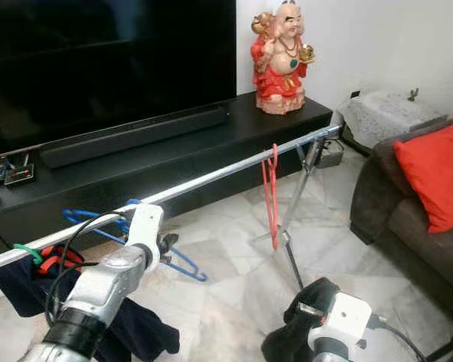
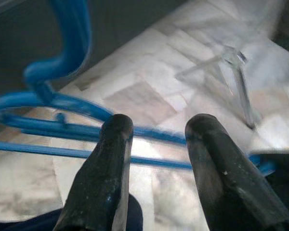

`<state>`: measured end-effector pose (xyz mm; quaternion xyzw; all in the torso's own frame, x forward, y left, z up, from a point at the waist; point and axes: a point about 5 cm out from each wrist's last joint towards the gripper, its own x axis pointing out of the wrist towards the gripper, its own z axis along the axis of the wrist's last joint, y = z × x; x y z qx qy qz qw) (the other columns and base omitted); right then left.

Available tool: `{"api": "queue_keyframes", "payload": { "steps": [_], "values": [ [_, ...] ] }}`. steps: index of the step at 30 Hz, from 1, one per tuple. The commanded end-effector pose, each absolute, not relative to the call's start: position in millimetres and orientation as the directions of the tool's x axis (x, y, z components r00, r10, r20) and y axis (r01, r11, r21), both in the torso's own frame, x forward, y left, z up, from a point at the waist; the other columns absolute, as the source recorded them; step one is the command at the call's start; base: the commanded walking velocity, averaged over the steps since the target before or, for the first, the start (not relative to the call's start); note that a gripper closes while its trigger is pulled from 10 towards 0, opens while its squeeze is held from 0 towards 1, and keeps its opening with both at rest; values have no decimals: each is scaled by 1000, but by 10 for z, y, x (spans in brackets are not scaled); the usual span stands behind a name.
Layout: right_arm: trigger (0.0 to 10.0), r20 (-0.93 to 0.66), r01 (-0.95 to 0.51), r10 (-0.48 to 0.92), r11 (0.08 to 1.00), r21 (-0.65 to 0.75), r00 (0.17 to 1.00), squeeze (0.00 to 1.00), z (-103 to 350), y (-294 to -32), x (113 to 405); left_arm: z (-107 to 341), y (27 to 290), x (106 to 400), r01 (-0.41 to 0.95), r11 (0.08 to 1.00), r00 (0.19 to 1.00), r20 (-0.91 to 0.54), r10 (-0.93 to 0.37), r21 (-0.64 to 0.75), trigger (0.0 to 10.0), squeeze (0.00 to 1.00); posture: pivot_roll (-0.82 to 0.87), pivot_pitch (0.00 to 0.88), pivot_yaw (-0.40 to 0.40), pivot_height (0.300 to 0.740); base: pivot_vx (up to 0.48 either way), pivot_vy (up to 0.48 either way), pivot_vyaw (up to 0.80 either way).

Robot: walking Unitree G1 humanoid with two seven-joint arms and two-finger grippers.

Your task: Hang hanger

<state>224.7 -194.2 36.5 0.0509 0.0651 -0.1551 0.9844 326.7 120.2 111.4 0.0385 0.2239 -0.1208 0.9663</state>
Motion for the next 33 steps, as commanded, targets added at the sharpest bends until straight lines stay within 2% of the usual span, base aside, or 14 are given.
{"api": "queue_keyframes", "payload": {
  "steps": [1, 4, 6, 14, 23, 26, 27, 28, 29, 30, 33],
  "values": [
    [10000, -119, 300, -289, 950, 87, 950, 0, 400, -1904, 2287, 1170, 1156, 3203, 323, 946, 844, -454, -287, 4, 10000, 0, 67, 0, 77, 740, 0, 0, 0],
    [10000, -121, 297, -286, 951, 90, 951, 0, 397, -1893, 2288, 1235, 1142, 3073, 423, 906, 796, -480, -367, 8, 10000, 0, 69, 0, 79, 740, 0, 0, 0],
    [10000, -122, 296, -285, 951, 90, 951, 0, 393, -1890, 2286, 1263, 1152, 3037, 429, 903, 794, -485, -366, 21, 10000, 0, 69, 0, 79, 740, 0, 0, 0],
    [10000, -124, 294, -282, 951, 91, 951, 0, 384, -1879, 2290, 1219, 1274, 3066, 255, 967, 839, -498, -219, 5, 10000, 0, 62, 0, 81, 740, 0, 0, 0],
    [10000, -123, 303, -291, 949, 84, 949, 0, 380, -1911, 2276, 1078, 1481, 3136, -82, 996, 853, -520, 47, -43, 10000, 0, 57, 0, 80, 740, 0, 0, 0],
    [10000, -125, 302, -291, 949, 84, 948, 0, 377, -1904, 2274, 1081, 1463, 3163, -117, 989, 860, -507, 54, -93, 10000, 0, 56, 0, 80, 740, 0, 0, 0],
    [10000, -126, 303, -291, 949, 84, 948, 0, 374, -1902, 2274, 1096, 1429, 3177, -116, 984, 866, -498, 35, -134, 10000, 0, 56, 0, 80, 740, 0, 0, 0],
    [10000, -127, 303, -292, 949, 85, 948, 0, 373, -1900, 2274, 1135, 1325, 3194, -52, 983, 876, -481, -40, -178, 10000, 24, 53, 0, 81, 740, 0, 0, 0],
    [10000, -127, 304, -292, 949, 86, 948, 0, 374, -1899, 2274, 1158, 1287, 3197, -20, 984, 881, -469, -66, -177, 10000, 596, 53, 0, 81, 740, 0, 0, 0],
    [10000, -127, 304, -293, 949, 86, 948, 0, 374, -1899, 2275, 1171, 1267, 3198, -2, 985, 883, -462, -79, -172, 10000, 1000, 51, 0, 82, 740, 0, 0, 0],
    [10000, -127, 305, -294, 948, 86, 947, 0, 374, -1899, 2275, 1183, 1192, 3182, 79, 982, 877, -457, -149, -170, 10000, 1000, 51, 0, 82, 740, 0, 0, 0]
  ]
}}
